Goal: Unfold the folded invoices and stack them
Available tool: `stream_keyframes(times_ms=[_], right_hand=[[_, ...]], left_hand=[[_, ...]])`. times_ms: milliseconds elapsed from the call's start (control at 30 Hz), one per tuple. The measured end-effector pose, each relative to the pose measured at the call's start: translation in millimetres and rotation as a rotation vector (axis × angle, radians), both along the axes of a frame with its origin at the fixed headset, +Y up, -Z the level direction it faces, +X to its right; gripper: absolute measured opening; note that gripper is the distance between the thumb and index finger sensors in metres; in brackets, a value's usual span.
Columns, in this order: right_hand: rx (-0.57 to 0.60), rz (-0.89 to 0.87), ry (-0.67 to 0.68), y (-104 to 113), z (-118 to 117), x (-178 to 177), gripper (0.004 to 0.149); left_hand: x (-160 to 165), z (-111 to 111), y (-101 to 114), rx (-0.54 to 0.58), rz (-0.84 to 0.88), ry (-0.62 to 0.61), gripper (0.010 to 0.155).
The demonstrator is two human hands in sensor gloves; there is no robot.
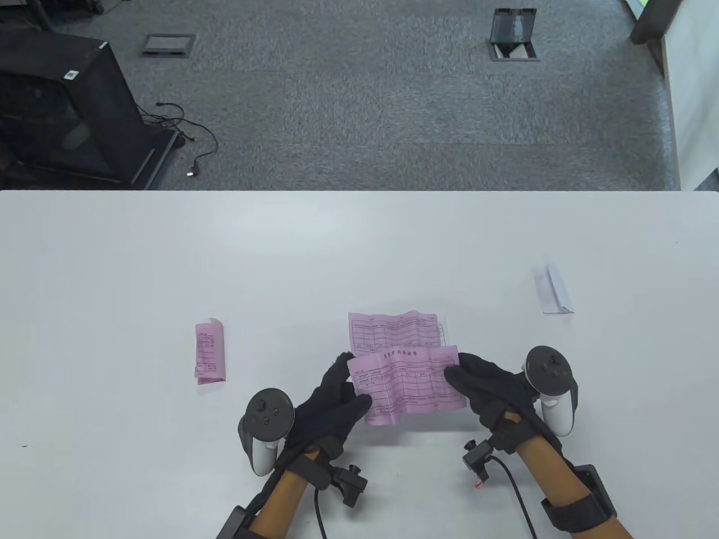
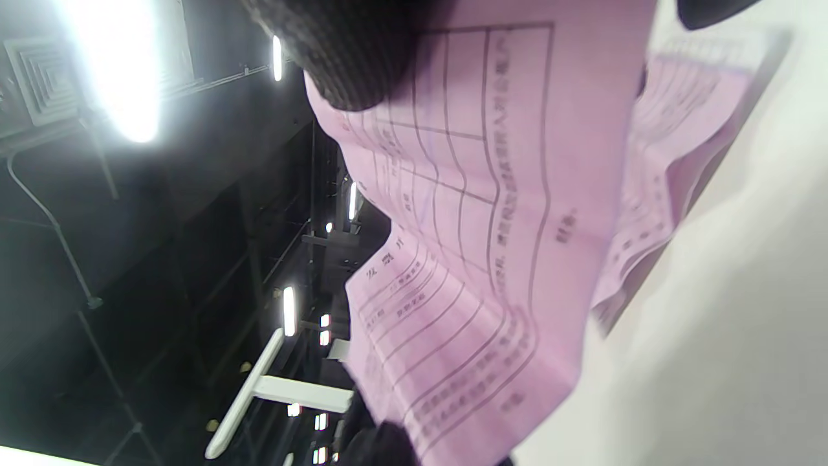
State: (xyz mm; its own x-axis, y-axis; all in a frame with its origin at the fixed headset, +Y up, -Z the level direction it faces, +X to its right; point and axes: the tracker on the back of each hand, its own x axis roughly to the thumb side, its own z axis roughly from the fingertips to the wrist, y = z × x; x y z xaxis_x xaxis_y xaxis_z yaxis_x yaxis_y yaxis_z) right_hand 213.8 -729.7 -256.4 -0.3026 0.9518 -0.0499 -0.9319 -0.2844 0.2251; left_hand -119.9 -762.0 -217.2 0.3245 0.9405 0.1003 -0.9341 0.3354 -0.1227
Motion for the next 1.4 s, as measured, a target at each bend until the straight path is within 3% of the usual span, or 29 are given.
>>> stream_keyframes(times_ms=[133, 367, 500, 700, 867, 900, 1000, 1100, 1133, 1300, 1400], right_hand=[[0.011, 0.204, -0.010, -4.1, 0.7, 11.7, 0.037], [0.022, 0.745, 0.060, -23.0, 4.4, -2.6, 0.036], [0.054, 0.941, 0.111, -30.7, 10.0, -19.9, 0.036], [0.115, 1.074, 0.115, -32.7, 15.4, -33.3, 0.036], [0.102, 1.087, 0.122, -31.9, 15.9, -33.3, 0.035], [0.101, 1.089, 0.123, -31.8, 15.9, -33.2, 0.036], [0.086, 1.104, 0.133, -31.2, 16.0, -32.5, 0.036], [0.049, 1.128, 0.168, -26.4, 16.2, -30.5, 0.040], [0.064, 1.154, 0.164, -21.5, 17.2, -29.8, 0.045], [0.382, 1.305, 0.018, 17.1, 30.4, -37.3, 0.060], [0.398, 1.181, 0.176, 22.3, 36.0, -60.3, 0.064]], left_hand=[[1.0, 0.9, 3.6, -0.020, -0.219, 0.031, 0.074], [30.2, 1.4, 0.0, -0.104, -0.686, -0.021, 0.080], [44.8, 1.6, -6.2, -0.079, -0.907, -0.050, 0.081], [65.2, 3.8, -8.2, -0.056, -1.179, -0.126, 0.086], [66.3, 12.2, -6.8, 0.013, -1.281, -0.124, 0.094], [65.2, 12.9, -6.8, 0.020, -1.282, -0.124, 0.091], [60.5, 12.8, -9.4, -0.024, -1.288, -0.137, 0.064], [53.0, 8.9, -13.7, -0.106, -1.216, -0.164, 0.061], [50.5, 8.2, -15.5, -0.140, -1.167, -0.186, 0.064], [47.1, 7.8, -17.2, -0.190, -1.145, -0.243, 0.072], [47.2, 7.9, -16.2, -0.192, -1.142, -0.249, 0.072]])
